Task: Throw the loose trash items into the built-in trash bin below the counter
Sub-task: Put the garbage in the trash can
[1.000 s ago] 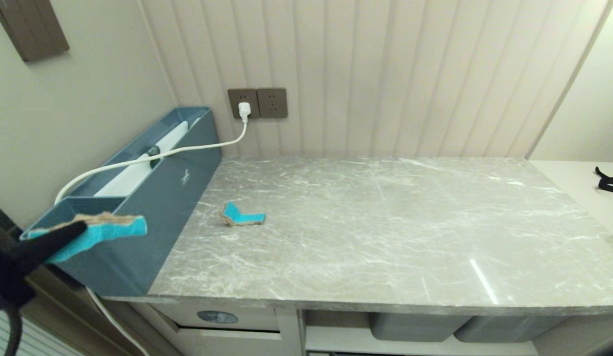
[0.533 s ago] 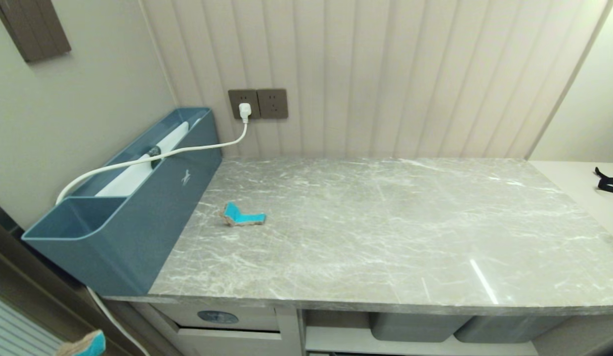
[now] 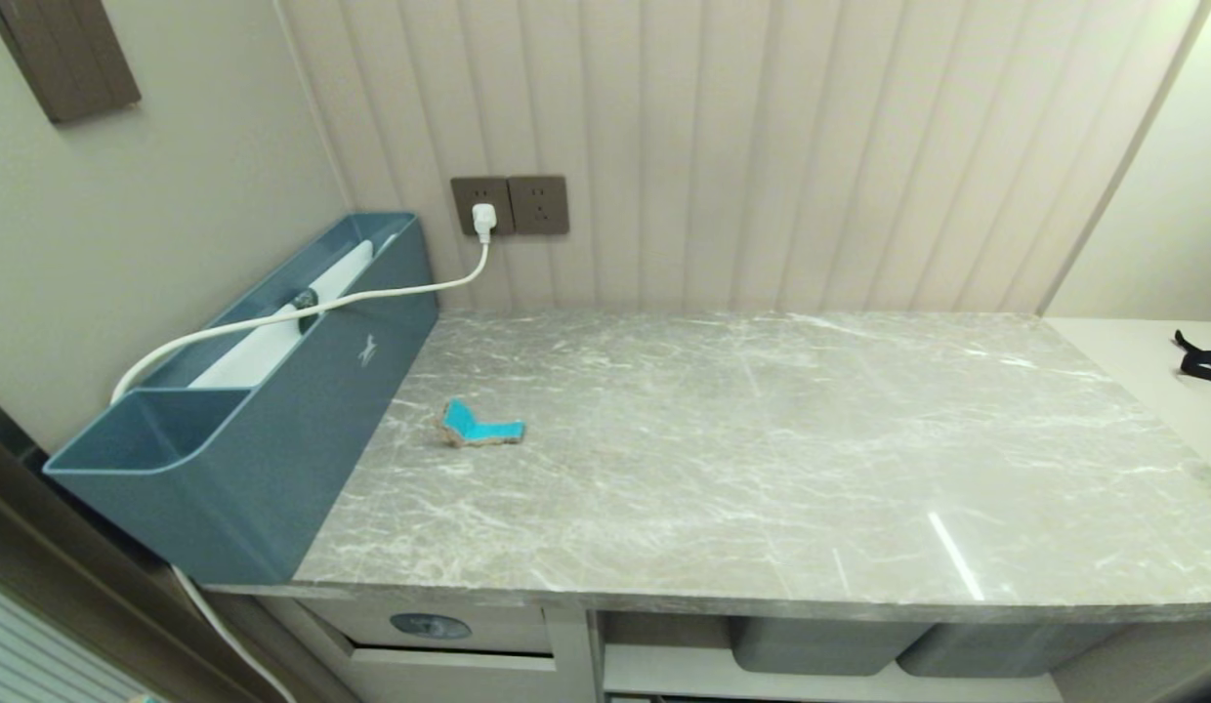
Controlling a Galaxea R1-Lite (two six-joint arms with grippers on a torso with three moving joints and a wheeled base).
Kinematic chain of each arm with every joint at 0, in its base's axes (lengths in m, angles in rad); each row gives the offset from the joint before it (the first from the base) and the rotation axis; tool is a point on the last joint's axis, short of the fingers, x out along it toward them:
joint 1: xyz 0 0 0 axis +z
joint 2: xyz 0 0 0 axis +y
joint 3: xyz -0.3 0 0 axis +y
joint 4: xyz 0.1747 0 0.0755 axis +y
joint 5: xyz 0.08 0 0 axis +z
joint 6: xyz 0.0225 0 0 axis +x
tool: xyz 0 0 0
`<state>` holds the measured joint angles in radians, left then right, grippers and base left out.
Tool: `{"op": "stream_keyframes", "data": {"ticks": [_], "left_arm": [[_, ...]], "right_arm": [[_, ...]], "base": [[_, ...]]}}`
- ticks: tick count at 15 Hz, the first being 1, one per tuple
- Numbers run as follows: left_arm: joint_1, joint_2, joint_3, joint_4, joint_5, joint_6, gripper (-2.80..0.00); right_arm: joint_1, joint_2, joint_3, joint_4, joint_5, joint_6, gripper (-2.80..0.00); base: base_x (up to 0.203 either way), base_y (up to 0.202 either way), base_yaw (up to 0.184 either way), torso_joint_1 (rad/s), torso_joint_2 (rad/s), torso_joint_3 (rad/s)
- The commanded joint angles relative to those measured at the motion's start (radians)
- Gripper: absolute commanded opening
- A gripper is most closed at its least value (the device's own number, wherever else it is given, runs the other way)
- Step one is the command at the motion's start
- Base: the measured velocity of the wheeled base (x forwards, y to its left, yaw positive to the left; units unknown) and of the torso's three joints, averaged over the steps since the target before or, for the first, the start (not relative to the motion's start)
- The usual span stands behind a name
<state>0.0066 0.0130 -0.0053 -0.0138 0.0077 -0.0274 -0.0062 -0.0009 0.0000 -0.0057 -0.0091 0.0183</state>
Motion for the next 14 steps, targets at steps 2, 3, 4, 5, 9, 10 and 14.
{"op": "stream_keyframes", "data": {"ticks": [2,3,4,5,9,10,14], "left_arm": [[0.001,-0.010,0.007,0.000,0.002,-0.002,-2.80],[0.000,-0.010,0.007,0.000,0.002,-0.009,-2.80],[0.000,-0.010,0.007,0.000,0.002,-0.012,-2.80],[0.000,-0.010,0.007,0.000,0.002,-0.011,-2.80],[0.000,-0.010,0.008,0.000,0.002,-0.012,-2.80],[0.000,-0.010,0.008,0.000,0.002,-0.014,-2.80],[0.000,-0.010,0.008,0.002,-0.007,-0.017,-2.80]], "right_arm": [[0.000,0.002,0.002,0.000,0.000,0.000,-2.80],[0.000,0.001,0.002,0.000,0.000,0.000,-2.80],[0.000,0.001,0.002,0.000,0.000,0.000,-2.80],[0.000,0.001,0.002,0.000,0.000,0.000,-2.80],[0.000,0.002,0.002,0.000,0.000,0.000,-2.80],[0.000,0.002,0.002,0.000,0.000,0.000,-2.80],[0.000,0.001,0.002,0.000,0.000,0.000,-2.80]], "base": [[0.000,0.000,0.000,0.000,0.00,0.000],[0.000,0.000,0.000,0.000,0.00,0.000],[0.000,0.000,0.000,0.000,0.00,0.000],[0.000,0.000,0.000,0.000,0.00,0.000],[0.000,0.000,0.000,0.000,0.00,0.000],[0.000,0.000,0.000,-0.013,0.04,0.025],[0.000,0.000,0.000,-0.146,0.33,0.172]]}}
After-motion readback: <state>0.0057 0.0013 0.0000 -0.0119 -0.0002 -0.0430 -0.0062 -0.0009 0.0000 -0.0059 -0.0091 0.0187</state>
